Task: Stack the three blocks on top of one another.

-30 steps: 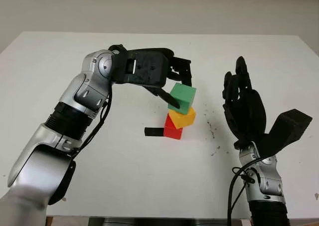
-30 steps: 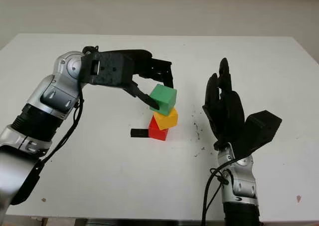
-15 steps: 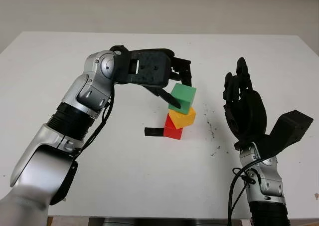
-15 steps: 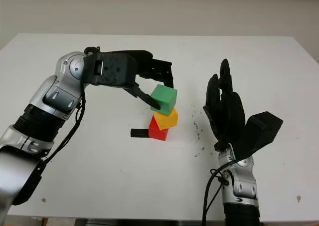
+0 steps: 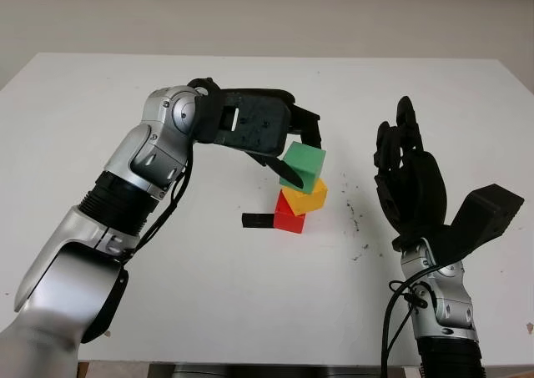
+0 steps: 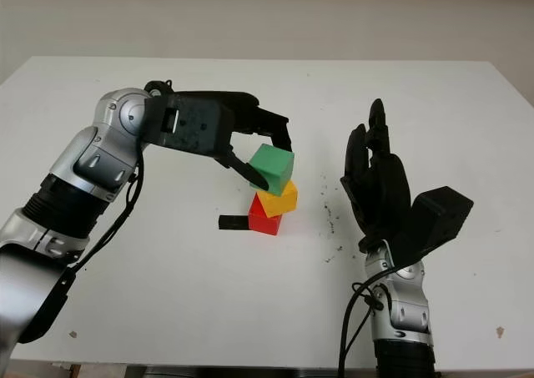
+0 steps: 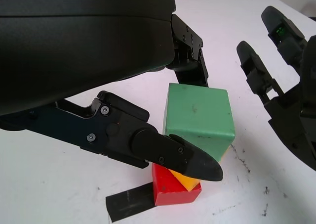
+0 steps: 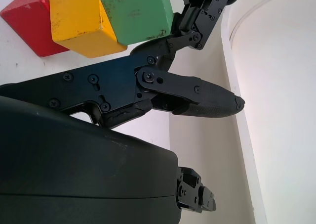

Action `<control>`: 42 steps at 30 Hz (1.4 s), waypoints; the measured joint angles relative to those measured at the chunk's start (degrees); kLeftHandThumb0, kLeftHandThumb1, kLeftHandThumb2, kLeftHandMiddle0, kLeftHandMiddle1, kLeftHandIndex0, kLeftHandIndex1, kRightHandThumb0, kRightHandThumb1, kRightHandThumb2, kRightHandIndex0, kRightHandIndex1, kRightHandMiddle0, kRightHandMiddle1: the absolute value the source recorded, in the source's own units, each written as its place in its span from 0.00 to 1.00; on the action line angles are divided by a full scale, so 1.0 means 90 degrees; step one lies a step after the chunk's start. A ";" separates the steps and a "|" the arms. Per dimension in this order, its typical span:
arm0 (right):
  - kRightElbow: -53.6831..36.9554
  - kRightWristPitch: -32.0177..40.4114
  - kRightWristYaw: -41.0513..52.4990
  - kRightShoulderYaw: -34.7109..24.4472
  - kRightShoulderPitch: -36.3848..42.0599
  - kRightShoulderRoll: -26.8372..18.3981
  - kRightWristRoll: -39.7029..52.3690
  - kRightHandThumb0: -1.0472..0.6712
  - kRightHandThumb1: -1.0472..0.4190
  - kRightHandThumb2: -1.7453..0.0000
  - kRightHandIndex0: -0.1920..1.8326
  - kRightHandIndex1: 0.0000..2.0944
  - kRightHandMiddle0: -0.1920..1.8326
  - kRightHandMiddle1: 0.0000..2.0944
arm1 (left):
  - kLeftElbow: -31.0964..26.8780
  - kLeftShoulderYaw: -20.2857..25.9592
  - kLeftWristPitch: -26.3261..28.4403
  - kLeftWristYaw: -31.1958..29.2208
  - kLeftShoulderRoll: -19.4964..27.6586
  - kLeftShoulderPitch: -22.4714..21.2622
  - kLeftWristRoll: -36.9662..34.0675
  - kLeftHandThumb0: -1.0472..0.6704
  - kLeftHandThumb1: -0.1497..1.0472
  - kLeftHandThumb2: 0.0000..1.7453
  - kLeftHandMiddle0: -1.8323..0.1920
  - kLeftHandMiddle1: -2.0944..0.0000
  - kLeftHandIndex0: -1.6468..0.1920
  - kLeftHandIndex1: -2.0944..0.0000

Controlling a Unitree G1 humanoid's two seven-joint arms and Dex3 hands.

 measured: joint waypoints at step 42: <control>0.0912 -0.0336 -0.0070 0.0372 -0.0428 0.0035 -0.0691 0.16 0.00 0.63 0.00 0.00 0.00 0.00 | -0.0810 0.3534 -0.1546 0.4540 -0.0543 0.4317 -0.2307 0.16 1.00 0.33 1.00 1.00 1.00 1.00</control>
